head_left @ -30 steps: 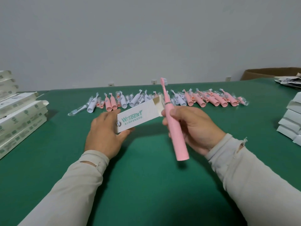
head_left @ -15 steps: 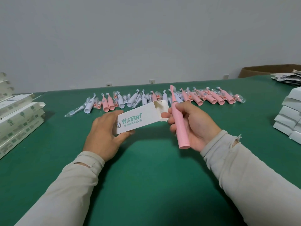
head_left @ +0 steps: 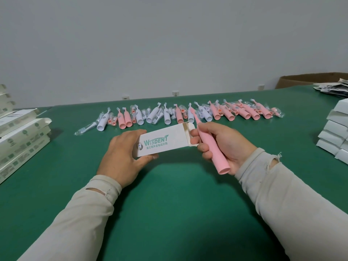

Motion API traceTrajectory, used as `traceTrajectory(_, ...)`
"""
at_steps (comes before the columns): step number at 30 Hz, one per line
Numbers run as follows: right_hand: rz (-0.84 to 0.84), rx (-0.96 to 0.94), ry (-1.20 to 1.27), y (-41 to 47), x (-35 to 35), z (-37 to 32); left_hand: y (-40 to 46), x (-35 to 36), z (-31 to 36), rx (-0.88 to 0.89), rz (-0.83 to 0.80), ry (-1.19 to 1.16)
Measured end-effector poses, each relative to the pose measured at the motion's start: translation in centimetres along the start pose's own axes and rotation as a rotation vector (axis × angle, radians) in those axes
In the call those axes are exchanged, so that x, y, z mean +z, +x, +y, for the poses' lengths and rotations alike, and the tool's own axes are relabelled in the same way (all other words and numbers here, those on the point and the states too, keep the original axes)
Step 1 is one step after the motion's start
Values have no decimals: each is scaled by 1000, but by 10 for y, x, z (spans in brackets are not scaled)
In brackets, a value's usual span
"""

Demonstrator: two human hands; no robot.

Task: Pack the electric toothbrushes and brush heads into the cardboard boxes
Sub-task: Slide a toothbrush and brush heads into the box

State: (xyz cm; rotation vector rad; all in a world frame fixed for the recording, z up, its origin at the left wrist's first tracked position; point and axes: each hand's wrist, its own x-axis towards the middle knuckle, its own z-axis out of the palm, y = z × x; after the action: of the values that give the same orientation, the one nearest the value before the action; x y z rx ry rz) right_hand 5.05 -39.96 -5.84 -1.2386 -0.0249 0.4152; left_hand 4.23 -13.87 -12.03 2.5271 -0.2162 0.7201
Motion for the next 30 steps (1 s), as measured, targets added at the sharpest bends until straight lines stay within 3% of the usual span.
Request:
traceTrajectory(7, 166, -170, -208, -3, -1, -2, -1, 0, -3, -8, 3, 7)
traceTrajectory(13, 144, -511, 3, -8, -9, -18, 0, 0, -5, -50, 15, 38)
traceTrajectory(18, 155, -731, 42, -14, -7, -21, 0, 0, -5, -70, 14, 51)
traceTrajectory(23, 332, -777, -73, -8, -3, -13, 1, 0, -5, -94, 19, 57)
traceTrajectory(30, 369, -722, -85, -5, -7, -12, 1, -1, -4, -107, 29, 40)
